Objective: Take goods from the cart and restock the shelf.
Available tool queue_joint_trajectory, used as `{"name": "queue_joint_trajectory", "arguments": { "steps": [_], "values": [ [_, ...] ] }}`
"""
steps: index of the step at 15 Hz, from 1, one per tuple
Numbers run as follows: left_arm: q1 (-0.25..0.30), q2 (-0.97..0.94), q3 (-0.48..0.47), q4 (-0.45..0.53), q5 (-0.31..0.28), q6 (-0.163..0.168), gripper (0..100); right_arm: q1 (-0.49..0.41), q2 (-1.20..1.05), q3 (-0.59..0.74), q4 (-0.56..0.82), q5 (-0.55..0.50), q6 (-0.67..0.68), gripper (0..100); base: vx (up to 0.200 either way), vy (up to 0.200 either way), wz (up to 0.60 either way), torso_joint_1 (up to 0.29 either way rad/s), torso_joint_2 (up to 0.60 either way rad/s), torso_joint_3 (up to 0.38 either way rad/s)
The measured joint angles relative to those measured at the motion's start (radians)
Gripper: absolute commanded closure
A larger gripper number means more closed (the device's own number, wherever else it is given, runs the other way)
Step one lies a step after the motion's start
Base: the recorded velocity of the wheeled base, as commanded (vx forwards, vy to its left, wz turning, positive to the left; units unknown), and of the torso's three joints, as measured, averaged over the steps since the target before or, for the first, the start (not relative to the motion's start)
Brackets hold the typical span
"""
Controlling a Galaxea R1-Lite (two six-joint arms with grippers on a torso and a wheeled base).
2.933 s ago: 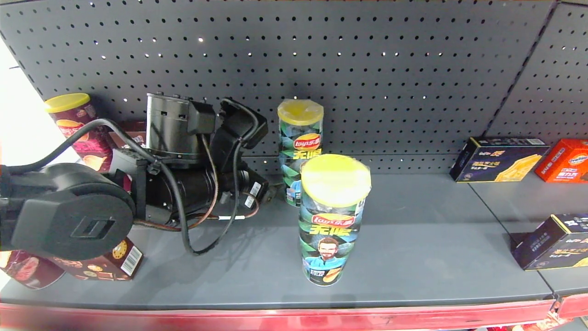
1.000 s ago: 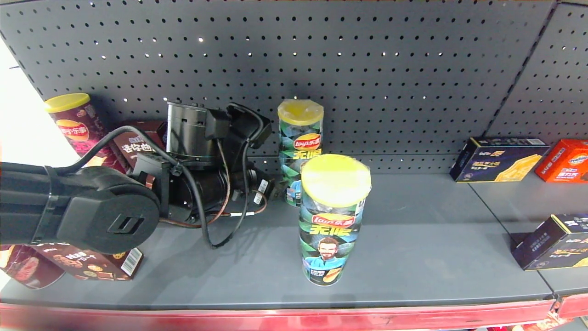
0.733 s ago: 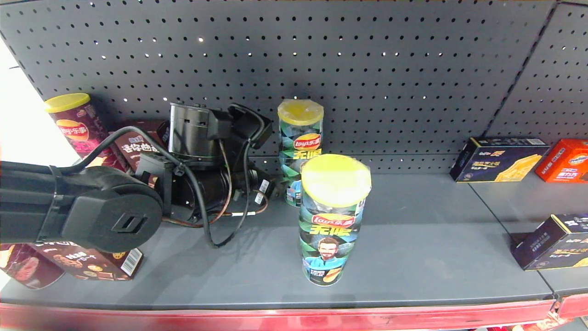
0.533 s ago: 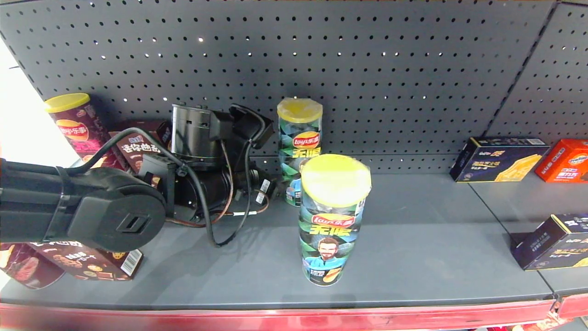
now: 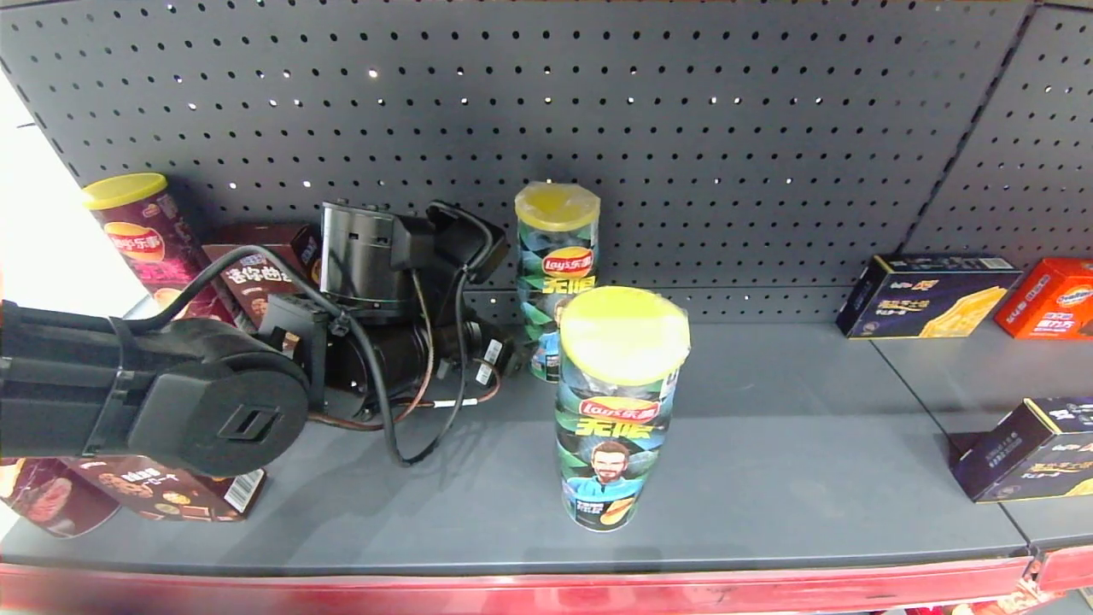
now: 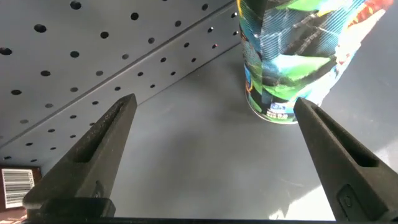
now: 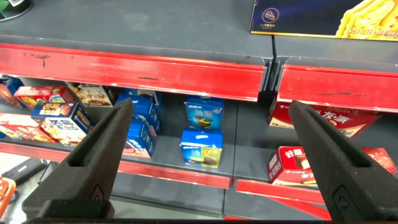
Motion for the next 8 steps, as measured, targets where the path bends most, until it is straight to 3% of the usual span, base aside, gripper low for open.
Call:
{"name": "queue_joint_trajectory", "arguments": {
  "steps": [8],
  "values": [
    [0.033, -0.027, 0.000, 0.000, 0.077, 0.007, 0, 0.000, 0.000, 0.000, 0.000, 0.000, 0.000, 0, 0.000, 0.000, 0.00, 0.000, 0.00, 0.000]
  ]
}}
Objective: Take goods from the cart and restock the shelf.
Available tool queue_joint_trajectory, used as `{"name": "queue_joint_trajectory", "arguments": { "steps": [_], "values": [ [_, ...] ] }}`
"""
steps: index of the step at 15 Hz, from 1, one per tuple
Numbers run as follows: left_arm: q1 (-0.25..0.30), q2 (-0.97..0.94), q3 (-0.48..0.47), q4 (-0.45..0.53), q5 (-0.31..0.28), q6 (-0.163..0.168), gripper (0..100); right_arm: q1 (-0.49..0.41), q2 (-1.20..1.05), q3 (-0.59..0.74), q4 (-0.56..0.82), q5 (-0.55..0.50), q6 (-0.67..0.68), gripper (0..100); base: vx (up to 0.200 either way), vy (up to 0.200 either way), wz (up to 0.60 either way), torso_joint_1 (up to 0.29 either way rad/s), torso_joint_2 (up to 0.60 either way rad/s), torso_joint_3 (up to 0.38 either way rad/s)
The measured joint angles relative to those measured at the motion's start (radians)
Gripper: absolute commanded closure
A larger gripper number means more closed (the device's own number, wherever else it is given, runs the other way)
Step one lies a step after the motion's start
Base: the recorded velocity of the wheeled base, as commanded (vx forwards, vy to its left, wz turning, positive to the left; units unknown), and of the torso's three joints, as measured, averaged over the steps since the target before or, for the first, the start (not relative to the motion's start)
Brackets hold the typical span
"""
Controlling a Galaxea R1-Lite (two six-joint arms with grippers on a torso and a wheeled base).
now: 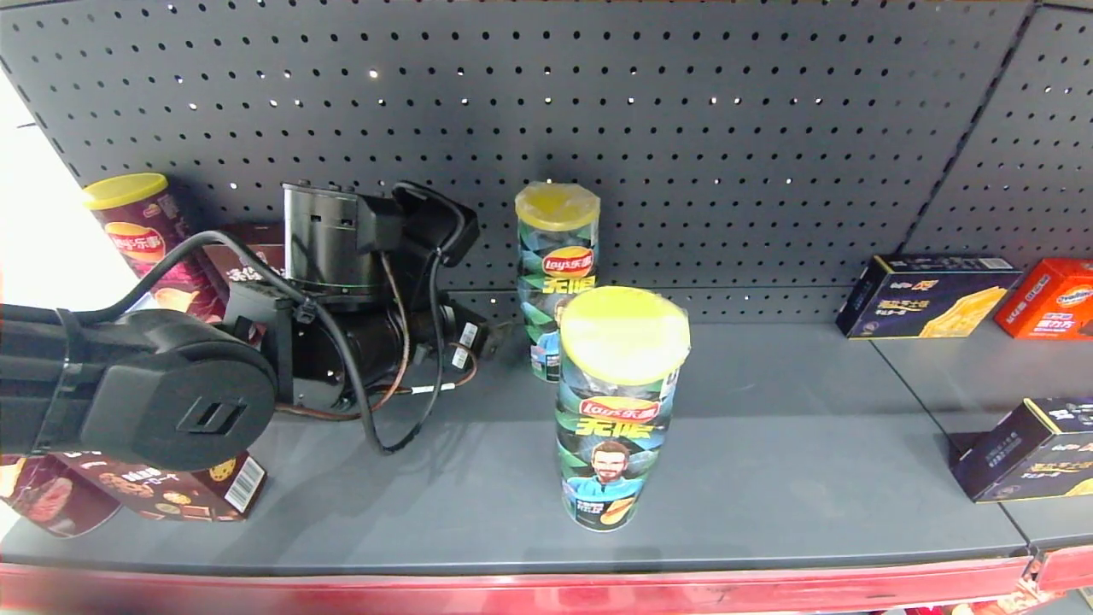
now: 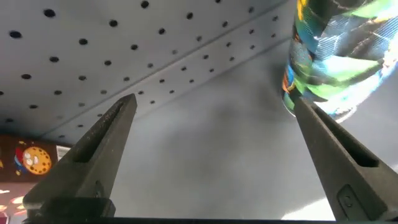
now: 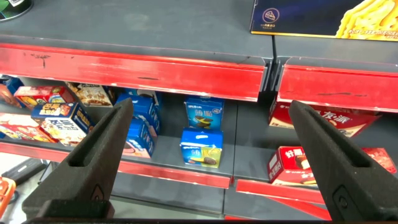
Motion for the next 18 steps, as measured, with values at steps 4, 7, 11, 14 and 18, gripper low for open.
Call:
{"name": "queue_joint_trajectory", "arguments": {
  "steps": [4, 7, 11, 14, 18],
  "values": [
    [0.006, 0.052, -0.055, 0.001, 0.000, -0.002, 0, 0.000, 0.000, 0.000, 0.000, 0.000, 0.000, 0, 0.000, 0.000, 0.00, 0.000, 0.00, 0.000],
    [0.001, 0.076, -0.080, 0.003, -0.001, -0.004, 0, 0.000, 0.000, 0.000, 0.000, 0.000, 0.000, 0, 0.000, 0.000, 0.00, 0.000, 0.00, 0.000],
    [-0.009, 0.091, -0.101, 0.009, -0.001, -0.006, 0, 0.000, 0.000, 0.000, 0.000, 0.000, 0.000, 0, 0.000, 0.000, 0.00, 0.000, 0.00, 0.000],
    [-0.015, 0.097, -0.107, 0.009, -0.001, -0.006, 0, 0.000, 0.000, 0.000, 0.000, 0.000, 0.000, 0, 0.000, 0.000, 0.00, 0.000, 0.00, 0.000],
    [-0.021, 0.105, -0.117, 0.009, -0.002, -0.006, 0, 0.000, 0.000, 0.000, 0.000, 0.000, 0.000, 0, 0.000, 0.000, 0.00, 0.000, 0.00, 0.000]
  ]
}}
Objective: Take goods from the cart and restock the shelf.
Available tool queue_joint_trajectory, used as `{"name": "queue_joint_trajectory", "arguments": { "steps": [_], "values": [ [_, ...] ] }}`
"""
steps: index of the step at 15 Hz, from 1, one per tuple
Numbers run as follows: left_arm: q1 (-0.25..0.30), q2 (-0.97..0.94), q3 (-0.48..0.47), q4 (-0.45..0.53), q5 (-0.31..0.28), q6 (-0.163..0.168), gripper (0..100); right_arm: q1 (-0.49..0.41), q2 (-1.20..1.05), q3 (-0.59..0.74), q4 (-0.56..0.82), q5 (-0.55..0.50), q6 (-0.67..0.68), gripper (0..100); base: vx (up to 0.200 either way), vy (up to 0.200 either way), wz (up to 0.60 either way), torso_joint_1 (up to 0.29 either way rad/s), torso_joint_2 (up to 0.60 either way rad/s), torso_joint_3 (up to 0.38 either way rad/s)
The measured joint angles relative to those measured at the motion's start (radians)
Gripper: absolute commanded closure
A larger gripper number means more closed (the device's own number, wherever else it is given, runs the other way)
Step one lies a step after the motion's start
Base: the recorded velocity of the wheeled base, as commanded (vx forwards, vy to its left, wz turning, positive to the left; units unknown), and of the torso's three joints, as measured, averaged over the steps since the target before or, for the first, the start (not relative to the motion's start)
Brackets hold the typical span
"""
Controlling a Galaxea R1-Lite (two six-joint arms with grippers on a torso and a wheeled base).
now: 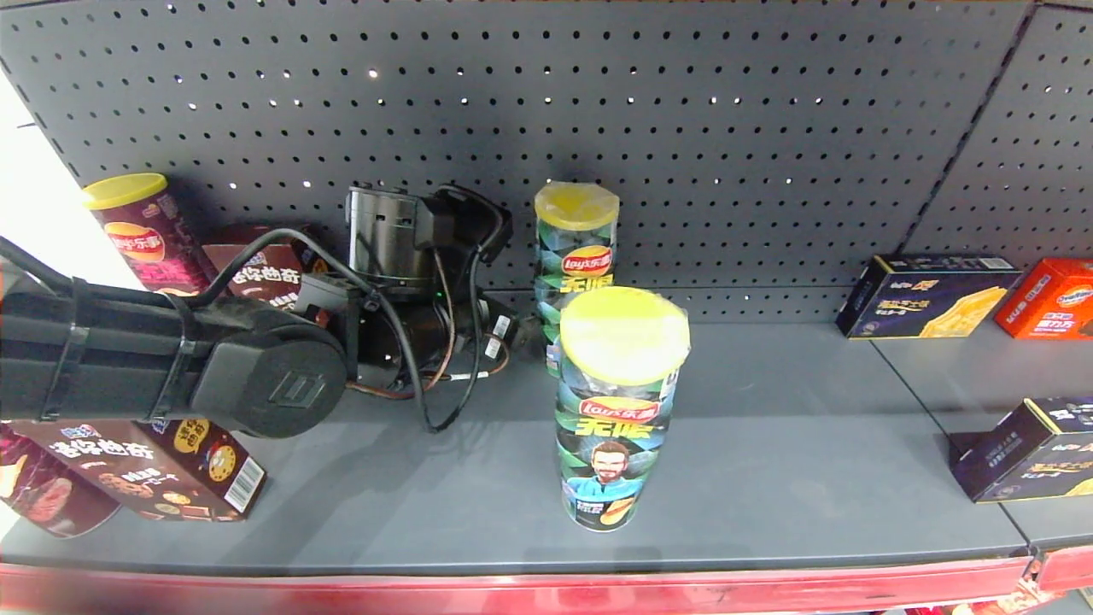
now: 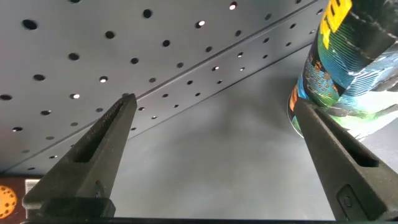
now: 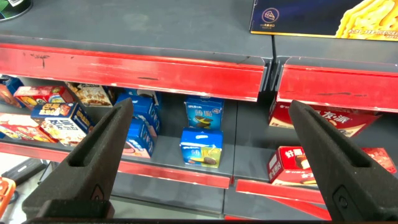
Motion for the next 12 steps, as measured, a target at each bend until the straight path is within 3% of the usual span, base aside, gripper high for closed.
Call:
{"name": "queue_joint_trajectory", "arguments": {
  "steps": [10, 12],
  "values": [
    [0.000, -0.104, -0.004, 0.008, -0.002, 0.010, 0, 0.000, 0.000, 0.000, 0.000, 0.000, 0.000, 0, 0.000, 0.000, 0.00, 0.000, 0.00, 0.000],
    [-0.001, -0.182, 0.034, 0.004, -0.002, -0.006, 0, 0.000, 0.000, 0.000, 0.000, 0.000, 0.000, 0, 0.000, 0.000, 0.00, 0.000, 0.00, 0.000]
  ]
}}
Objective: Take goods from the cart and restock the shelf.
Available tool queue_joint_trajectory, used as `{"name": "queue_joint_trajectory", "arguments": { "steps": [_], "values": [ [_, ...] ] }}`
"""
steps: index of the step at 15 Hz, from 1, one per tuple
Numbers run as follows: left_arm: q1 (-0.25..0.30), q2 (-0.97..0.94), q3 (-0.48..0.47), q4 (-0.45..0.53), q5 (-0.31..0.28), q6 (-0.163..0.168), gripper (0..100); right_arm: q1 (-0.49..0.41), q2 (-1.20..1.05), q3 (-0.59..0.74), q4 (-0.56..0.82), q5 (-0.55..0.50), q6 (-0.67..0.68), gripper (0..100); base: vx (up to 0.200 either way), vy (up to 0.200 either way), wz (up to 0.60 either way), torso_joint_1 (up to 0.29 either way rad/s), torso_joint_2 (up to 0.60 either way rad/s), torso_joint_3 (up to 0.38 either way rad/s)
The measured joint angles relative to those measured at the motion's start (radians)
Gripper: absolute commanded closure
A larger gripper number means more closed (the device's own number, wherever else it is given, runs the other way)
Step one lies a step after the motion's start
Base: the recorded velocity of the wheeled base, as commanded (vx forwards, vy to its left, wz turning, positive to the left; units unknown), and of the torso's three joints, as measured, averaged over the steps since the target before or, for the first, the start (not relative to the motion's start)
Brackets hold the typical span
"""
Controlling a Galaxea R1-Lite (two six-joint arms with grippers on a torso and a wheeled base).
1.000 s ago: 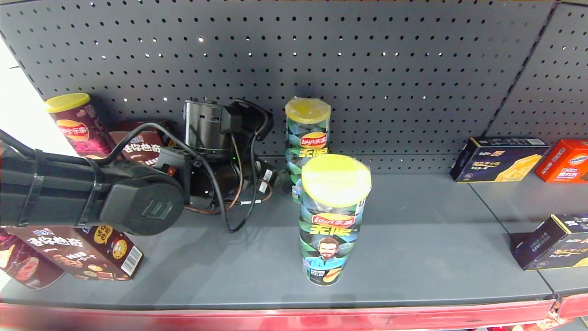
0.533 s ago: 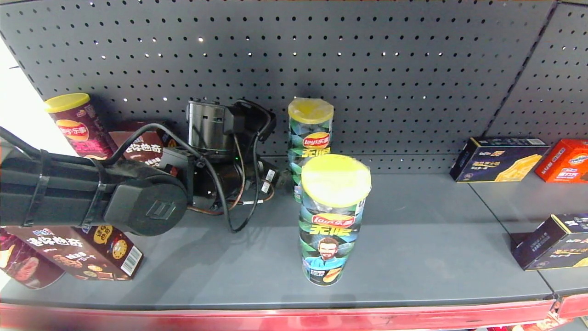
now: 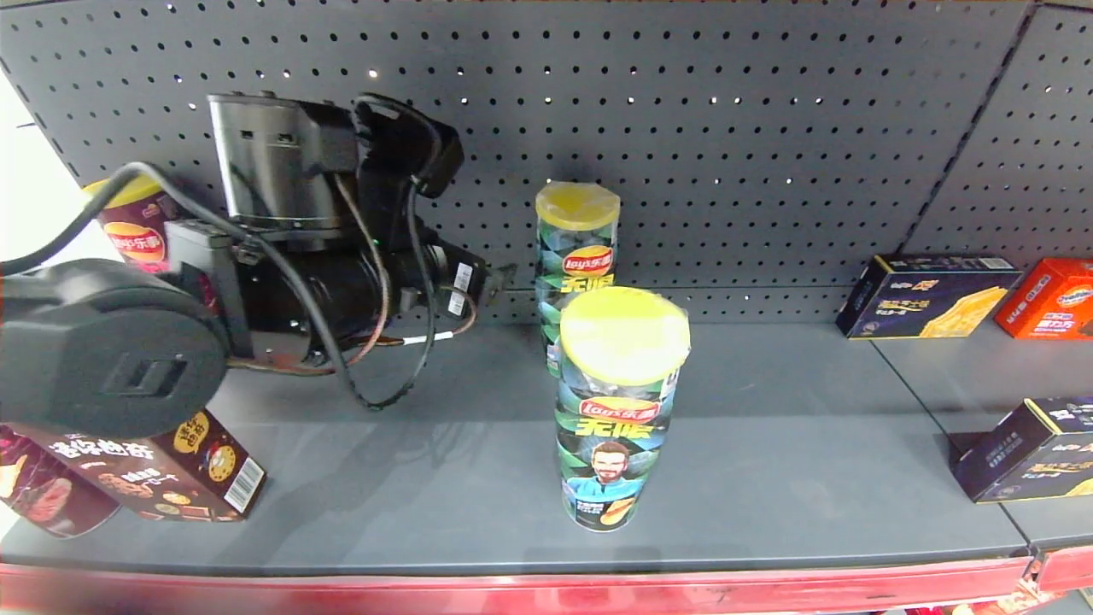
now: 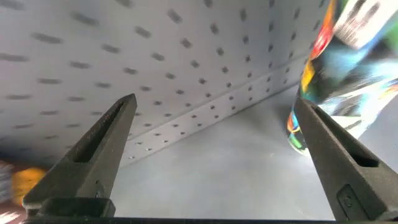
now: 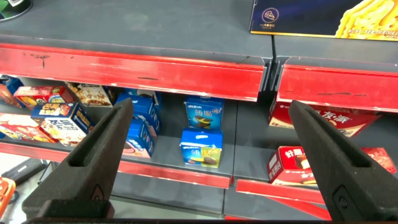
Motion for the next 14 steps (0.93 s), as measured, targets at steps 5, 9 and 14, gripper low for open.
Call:
{"name": "queue_joint_trajectory", "arguments": {
  "steps": [5, 9, 14],
  "values": [
    [-0.048, -0.263, 0.200, -0.036, -0.038, -0.067, 0, 0.001, 0.000, 0.000, 0.000, 0.000, 0.000, 0, 0.000, 0.000, 0.00, 0.000, 0.00, 0.000],
    [-0.114, -0.499, 0.348, -0.083, -0.041, -0.064, 0, 0.000, 0.000, 0.000, 0.000, 0.000, 0.000, 0, 0.000, 0.000, 0.00, 0.000, 0.00, 0.000],
    [-0.092, -0.874, 0.581, -0.101, -0.052, -0.029, 0, 0.001, 0.000, 0.000, 0.000, 0.000, 0.000, 0, 0.000, 0.000, 0.00, 0.000, 0.00, 0.000]
  ]
}}
